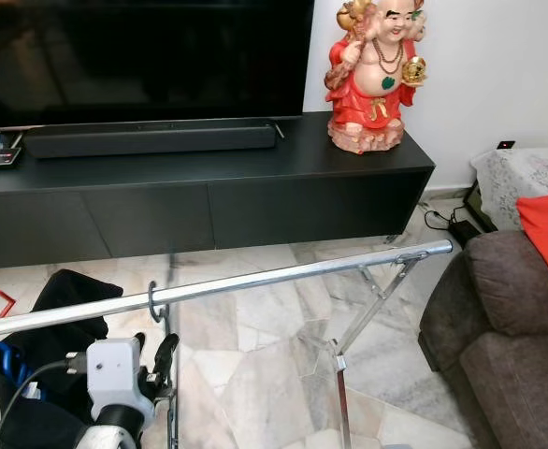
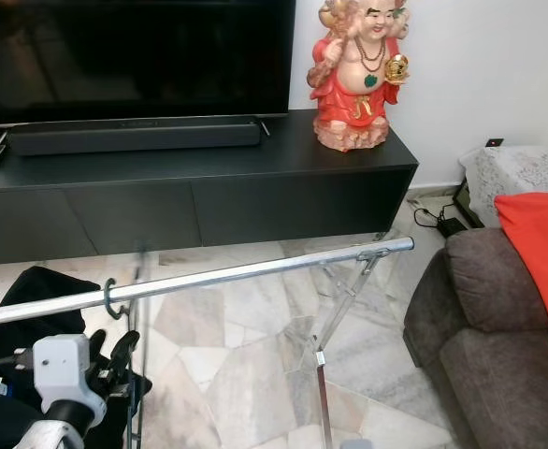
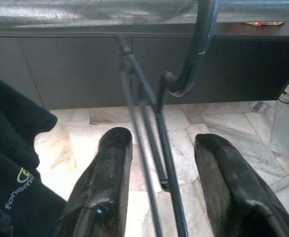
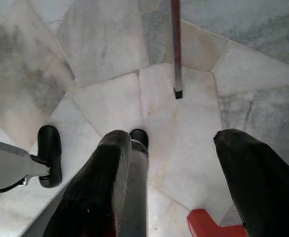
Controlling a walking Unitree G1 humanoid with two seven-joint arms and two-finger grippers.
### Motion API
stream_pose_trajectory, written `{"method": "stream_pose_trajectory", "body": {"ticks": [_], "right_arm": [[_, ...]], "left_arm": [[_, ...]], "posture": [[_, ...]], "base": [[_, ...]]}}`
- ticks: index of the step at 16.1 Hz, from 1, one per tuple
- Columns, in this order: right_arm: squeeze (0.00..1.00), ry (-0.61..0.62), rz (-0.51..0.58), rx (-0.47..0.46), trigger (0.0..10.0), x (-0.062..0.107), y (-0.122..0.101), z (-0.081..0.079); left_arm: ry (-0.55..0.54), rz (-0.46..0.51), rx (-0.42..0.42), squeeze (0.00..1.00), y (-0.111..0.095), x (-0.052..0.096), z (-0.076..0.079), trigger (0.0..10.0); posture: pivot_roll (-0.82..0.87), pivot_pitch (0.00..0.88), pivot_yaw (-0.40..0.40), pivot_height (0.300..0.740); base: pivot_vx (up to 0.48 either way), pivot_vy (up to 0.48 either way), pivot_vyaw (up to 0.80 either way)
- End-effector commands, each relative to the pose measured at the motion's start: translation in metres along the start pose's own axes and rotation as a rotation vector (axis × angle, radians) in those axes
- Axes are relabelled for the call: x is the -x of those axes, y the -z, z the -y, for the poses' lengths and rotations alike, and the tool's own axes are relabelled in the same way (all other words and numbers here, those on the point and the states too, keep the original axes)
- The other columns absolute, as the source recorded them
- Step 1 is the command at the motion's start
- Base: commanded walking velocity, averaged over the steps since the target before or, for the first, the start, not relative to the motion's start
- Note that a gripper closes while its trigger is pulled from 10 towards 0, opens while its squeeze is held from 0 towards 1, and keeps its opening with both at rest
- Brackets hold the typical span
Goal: Hang hanger
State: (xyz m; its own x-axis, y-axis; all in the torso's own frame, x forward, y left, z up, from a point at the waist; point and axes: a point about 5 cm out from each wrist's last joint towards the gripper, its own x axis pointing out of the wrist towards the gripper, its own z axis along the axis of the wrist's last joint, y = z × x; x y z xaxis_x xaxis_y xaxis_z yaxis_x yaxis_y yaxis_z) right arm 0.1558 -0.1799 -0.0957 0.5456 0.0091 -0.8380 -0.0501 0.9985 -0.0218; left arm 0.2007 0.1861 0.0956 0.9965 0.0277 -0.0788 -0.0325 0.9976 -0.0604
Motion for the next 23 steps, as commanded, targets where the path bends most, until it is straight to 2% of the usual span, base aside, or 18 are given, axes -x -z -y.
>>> {"method": "stream_pose_trajectory", "body": {"ticks": [1, 5, 8, 9, 10, 11, 13, 14, 15, 20, 21, 22, 23], "right_arm": [[0.00, 0.003, -0.023, -0.014, 10.0, 0.001, 0.006, 0.001], [0.00, 0.029, -0.018, -0.064, 10.0, 0.000, 0.004, -0.002], [0.00, 0.037, -0.017, -0.078, 10.0, 0.000, 0.004, 0.001], [0.00, 0.046, -0.017, -0.083, 10.0, 0.001, 0.004, 0.009], [0.00, 0.061, -0.017, -0.093, 10.0, 0.003, 0.005, 0.021], [0.00, 0.066, -0.016, -0.096, 10.0, 0.004, 0.005, 0.024], [0.00, 0.075, -0.011, -0.107, 10.0, 0.003, 0.002, 0.025], [0.00, 0.077, -0.012, -0.105, 10.0, 0.003, 0.002, 0.024], [0.00, 0.073, -0.012, -0.106, 10.0, 0.002, 0.002, 0.021], [0.00, 0.068, -0.009, -0.095, 10.0, 0.001, 0.000, 0.013], [0.00, 0.070, 0.000, -0.094, 10.0, 0.001, -0.002, 0.013], [0.00, 0.075, 0.006, -0.092, 10.0, 0.001, -0.003, 0.014], [0.00, 0.078, 0.011, -0.090, 10.0, 0.001, -0.004, 0.015]], "left_arm": [[-0.009, 0.023, 0.007, 0.70, -0.004, 0.005, -0.002, 10.0], [-0.116, 0.086, 0.023, 0.69, -0.013, 0.015, -0.020, 10.0], [-0.296, 0.023, 0.074, 0.69, 0.007, 0.020, -0.054, 10.0], [-0.287, -0.033, 0.079, 0.66, 0.017, 0.018, -0.059, 10.0], [-0.179, -0.170, 0.034, 0.41, 0.038, 0.017, -0.056, 10.0], [-0.131, -0.287, -0.021, 0.00, 0.056, 0.020, -0.056, 10.0], [-0.187, -0.385, 0.007, 0.00, 0.081, 0.031, -0.068, 10.0], [-0.188, -0.480, -0.053, 0.00, 0.099, 0.036, -0.072, 10.0], [-0.186, -0.510, -0.074, 0.00, 0.109, 0.037, -0.073, 10.0], [-0.120, -0.701, -0.042, 0.00, 0.157, 0.026, -0.061, 10.0], [-0.156, -0.764, -0.021, 0.00, 0.168, 0.030, -0.061, 10.0], [-0.155, -0.815, -0.054, 0.00, 0.174, 0.034, -0.062, 10.0], [-0.179, -0.820, -0.025, 0.00, 0.176, 0.037, -0.062, 10.0]], "posture": [[0.09, 0.089, -0.041, 0.740], [0.10, 0.089, -0.044, 0.740], [0.10, 0.087, -0.042, 0.740], [0.10, 0.085, -0.041, 0.740], [0.10, 0.082, -0.038, 0.740], [0.09, 0.083, -0.032, 0.740], [0.08, 0.084, -0.026, 0.740], [0.08, 0.086, -0.027, 0.740], [0.08, 0.083, -0.025, 0.740], [0.06, 0.082, -0.027, 0.740], [0.04, 0.077, -0.022, 0.740], [0.04, 0.078, -0.021, 0.740], [0.04, 0.077, -0.016, 0.740]], "base": [[0.000, 0.000, 0.00], [0.000, 0.000, 0.00], [0.000, 0.000, 0.00], [0.000, 0.000, 0.00], [0.000, 0.000, 0.00], [0.000, 0.000, 0.00], [0.000, 0.000, 0.00], [0.000, 0.000, 0.00], [0.000, 0.000, 0.00], [0.000, 0.000, 0.00], [0.000, 0.000, 0.00], [0.000, 0.000, 0.00], [0.000, 0.000, 0.00]]}}
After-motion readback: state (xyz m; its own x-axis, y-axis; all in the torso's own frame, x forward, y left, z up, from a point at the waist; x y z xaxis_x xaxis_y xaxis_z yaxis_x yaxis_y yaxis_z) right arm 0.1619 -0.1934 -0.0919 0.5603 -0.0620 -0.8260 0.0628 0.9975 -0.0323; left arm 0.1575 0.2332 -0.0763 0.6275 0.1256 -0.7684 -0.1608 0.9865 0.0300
